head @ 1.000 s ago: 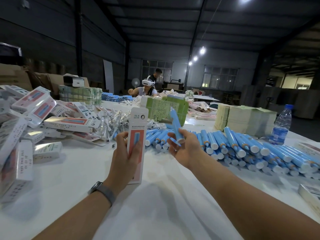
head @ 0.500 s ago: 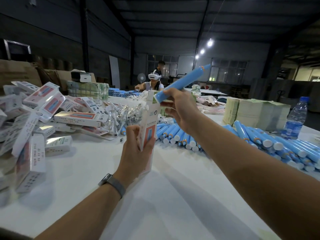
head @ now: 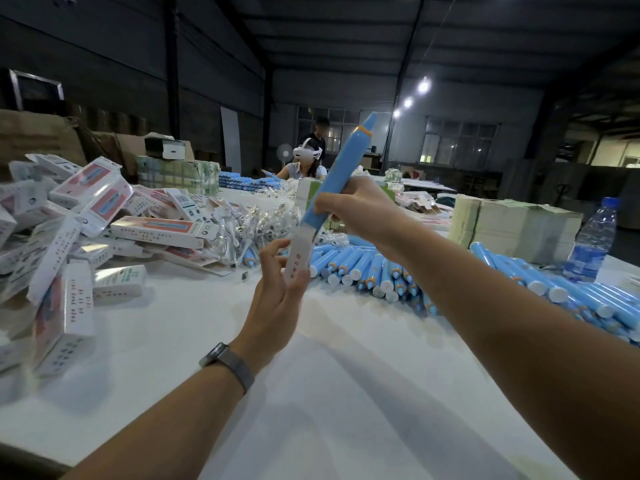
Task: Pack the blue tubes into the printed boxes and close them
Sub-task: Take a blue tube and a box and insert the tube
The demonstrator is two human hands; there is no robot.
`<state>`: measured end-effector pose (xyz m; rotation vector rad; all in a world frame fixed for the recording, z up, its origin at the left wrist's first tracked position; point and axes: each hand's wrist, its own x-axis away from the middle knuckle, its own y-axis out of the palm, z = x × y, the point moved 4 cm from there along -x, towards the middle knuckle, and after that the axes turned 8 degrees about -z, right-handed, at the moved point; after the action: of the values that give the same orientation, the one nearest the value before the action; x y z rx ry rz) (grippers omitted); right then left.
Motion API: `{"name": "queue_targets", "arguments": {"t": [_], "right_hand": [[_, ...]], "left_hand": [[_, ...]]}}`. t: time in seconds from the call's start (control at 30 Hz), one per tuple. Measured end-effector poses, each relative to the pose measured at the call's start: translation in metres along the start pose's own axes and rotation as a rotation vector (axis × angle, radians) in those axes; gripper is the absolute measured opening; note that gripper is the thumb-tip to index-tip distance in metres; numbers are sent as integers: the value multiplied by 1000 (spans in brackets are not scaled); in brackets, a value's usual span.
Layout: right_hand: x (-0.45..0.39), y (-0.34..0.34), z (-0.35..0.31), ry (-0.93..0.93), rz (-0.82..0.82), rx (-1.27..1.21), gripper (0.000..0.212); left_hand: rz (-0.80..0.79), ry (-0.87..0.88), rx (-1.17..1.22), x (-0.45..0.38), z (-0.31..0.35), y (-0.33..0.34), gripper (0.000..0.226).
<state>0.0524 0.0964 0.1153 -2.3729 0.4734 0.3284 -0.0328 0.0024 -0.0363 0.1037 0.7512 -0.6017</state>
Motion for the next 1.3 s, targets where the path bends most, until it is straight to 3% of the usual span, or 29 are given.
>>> {"name": "queue_targets", "arguments": {"t": [0.23,0.53,0.6,0.77,0.83,0.9,1.0,1.07,1.23,1.3], "right_hand": [[-4,-12,-15,-15,-40,179,15],[0,1,6,10,37,202,18],[0,8,5,-2,21,132,31],[0,13,1,-242,142,-4,91],[-1,15,1,-267,160,-7,99],[-2,16,-1,-276,186,65,88],[-3,12,-4,-290,264,216,48],[-3,13,-1,-298,271,295,35],[4,30,13,-311,203,211,55],[2,29,16,-307,215,171,51]], "left_hand": [[-51,39,-169,4,9,2,68],[104,9,-232,0,15,-4,53],[123,-2,-216,-1,16,-6,55],[168,-18,-242,1,19,-10,55],[171,-29,-241,2,21,-10,57],[168,-32,-239,2,20,-9,60],[153,-37,-194,2,22,-8,64],[116,-26,-180,3,24,-6,59],[72,15,-154,5,25,-4,29],[75,12,-177,5,25,-4,24]]}}
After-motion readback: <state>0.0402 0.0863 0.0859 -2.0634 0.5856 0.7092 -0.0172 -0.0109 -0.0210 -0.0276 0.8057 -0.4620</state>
